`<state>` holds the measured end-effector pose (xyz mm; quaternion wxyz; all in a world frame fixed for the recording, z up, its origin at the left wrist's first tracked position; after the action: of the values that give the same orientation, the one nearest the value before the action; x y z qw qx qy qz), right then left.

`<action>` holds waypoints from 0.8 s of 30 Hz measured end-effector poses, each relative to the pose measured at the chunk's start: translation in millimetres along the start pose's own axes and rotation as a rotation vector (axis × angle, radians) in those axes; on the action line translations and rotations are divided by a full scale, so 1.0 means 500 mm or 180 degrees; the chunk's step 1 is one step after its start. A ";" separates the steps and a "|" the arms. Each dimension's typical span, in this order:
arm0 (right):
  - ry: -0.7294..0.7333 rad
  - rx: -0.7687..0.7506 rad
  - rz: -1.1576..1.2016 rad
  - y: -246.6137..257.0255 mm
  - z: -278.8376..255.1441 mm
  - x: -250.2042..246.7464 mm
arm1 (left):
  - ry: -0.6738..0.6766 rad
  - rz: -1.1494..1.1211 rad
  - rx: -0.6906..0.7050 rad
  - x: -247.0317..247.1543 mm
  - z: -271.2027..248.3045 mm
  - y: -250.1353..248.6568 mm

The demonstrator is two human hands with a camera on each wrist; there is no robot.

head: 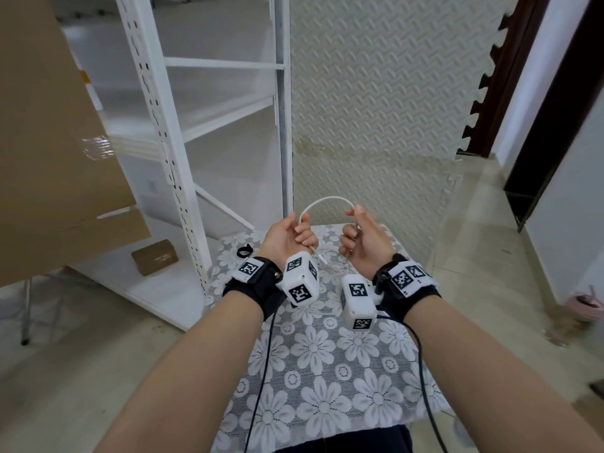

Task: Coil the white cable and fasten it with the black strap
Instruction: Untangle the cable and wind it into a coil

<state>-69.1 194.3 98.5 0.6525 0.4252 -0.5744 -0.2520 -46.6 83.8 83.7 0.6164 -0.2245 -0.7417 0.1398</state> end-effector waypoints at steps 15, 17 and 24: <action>-0.0762 0.0030 -0.0258 -0.006 0.008 -0.100 | 0.0053 -0.0100 0.0570 -0.002 -0.003 -0.058; -0.0512 0.0133 0.0315 -0.021 0.004 -0.067 | 0.0085 -0.0125 0.0584 -0.004 0.000 -0.044; -0.0370 0.0327 0.0442 -0.053 -0.009 -0.019 | 0.0196 -0.0555 0.0544 0.002 0.000 -0.021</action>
<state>-62.7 189.8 71.0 0.6113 0.4020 -0.6515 -0.2007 -48.5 75.5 89.5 0.6655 -0.1100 -0.7245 0.1415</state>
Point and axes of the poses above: each hand's wrist, its own z-axis towards the middle knuckle, its own x-axis out of the palm, y = z × x, the point moved 10 cm from there along z, towards the middle knuckle, and after that the axes turned 2 degrees about x, right-handed, at the moved point
